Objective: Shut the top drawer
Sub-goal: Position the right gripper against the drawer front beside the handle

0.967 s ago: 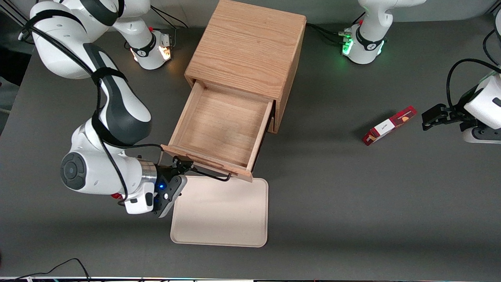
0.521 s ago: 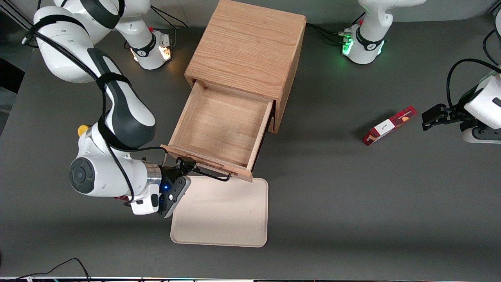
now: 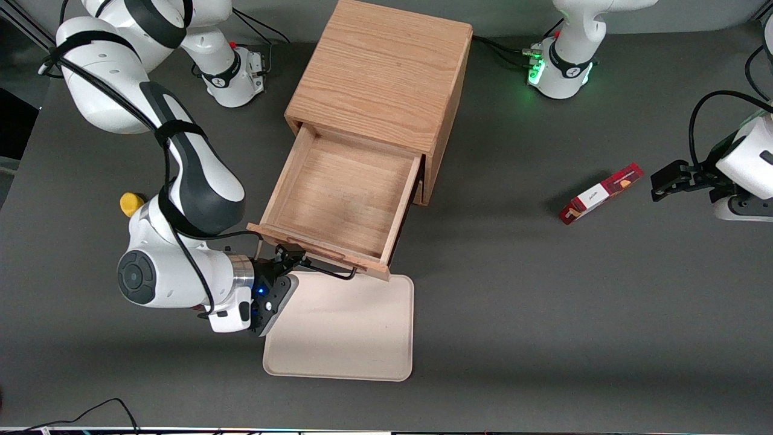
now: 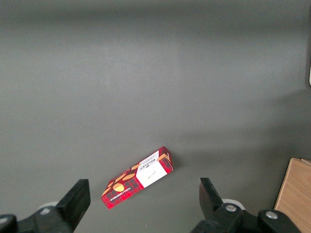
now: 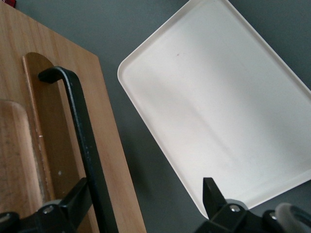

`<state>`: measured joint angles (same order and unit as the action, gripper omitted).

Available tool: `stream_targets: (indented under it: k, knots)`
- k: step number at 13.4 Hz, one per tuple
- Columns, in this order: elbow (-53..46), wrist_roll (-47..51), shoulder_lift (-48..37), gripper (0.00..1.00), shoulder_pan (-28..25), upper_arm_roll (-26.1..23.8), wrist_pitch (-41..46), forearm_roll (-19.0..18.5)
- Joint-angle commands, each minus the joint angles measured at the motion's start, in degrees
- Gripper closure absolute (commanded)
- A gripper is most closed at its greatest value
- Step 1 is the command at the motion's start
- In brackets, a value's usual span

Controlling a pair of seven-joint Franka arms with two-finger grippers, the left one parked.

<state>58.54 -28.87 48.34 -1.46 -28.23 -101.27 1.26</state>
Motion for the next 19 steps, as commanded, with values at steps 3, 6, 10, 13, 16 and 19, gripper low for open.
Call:
stream_targets:
  k: [3, 6, 10, 13, 16, 19]
  knots:
    - [0.8, -0.7, 0.6, 0.00, -0.3, -0.2, -1.6, -0.6]
    - [2.7, -0.6, 0.6, 0.00, -0.4, -0.2, -4.1, -0.8]
    - [2.8, 1.2, 0.2, 0.00, -1.2, -0.1, -4.1, -1.1]
    - [4.6, 1.9, -1.5, 0.00, -2.3, 0.0, -4.2, -1.2]
    - [10.4, 2.3, -4.8, 0.00, -2.3, 0.0, -7.2, -1.5]
    - [16.0, 3.0, -8.6, 0.00, -2.3, 0.0, -8.9, -1.5]
